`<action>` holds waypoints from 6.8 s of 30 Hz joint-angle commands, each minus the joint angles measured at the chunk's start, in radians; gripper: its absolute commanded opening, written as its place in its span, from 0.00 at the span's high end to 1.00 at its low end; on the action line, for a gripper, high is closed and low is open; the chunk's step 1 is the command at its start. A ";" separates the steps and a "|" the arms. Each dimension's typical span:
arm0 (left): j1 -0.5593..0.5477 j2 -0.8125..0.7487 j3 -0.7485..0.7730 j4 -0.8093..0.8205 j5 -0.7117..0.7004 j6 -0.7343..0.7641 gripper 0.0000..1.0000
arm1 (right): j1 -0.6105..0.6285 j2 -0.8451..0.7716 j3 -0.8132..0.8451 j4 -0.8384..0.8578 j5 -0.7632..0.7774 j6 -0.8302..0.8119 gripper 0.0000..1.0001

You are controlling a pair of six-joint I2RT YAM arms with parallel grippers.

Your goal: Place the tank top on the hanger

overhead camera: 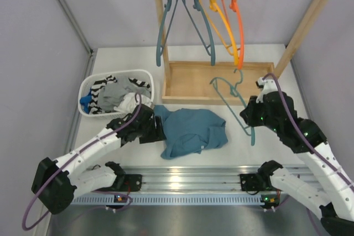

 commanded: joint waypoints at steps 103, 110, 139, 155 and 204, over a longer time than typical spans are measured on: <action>-0.425 0.184 0.379 -0.344 -0.412 -0.071 0.96 | 0.504 -0.113 -0.475 0.525 -0.455 0.112 1.00; -0.426 0.152 0.382 -0.335 -0.412 -0.038 0.91 | 0.510 -0.057 -0.547 0.727 -0.443 0.098 1.00; -0.440 -0.124 0.094 0.179 -0.418 -0.015 0.36 | 0.562 0.191 -0.596 0.992 -0.382 0.020 1.00; -0.506 -0.057 -0.015 0.415 -0.594 0.055 0.44 | 0.565 0.215 -0.594 0.999 -0.368 0.018 1.00; -0.546 -0.210 -0.193 0.501 -0.676 0.166 1.00 | 0.564 0.273 -0.300 0.420 0.231 0.350 0.49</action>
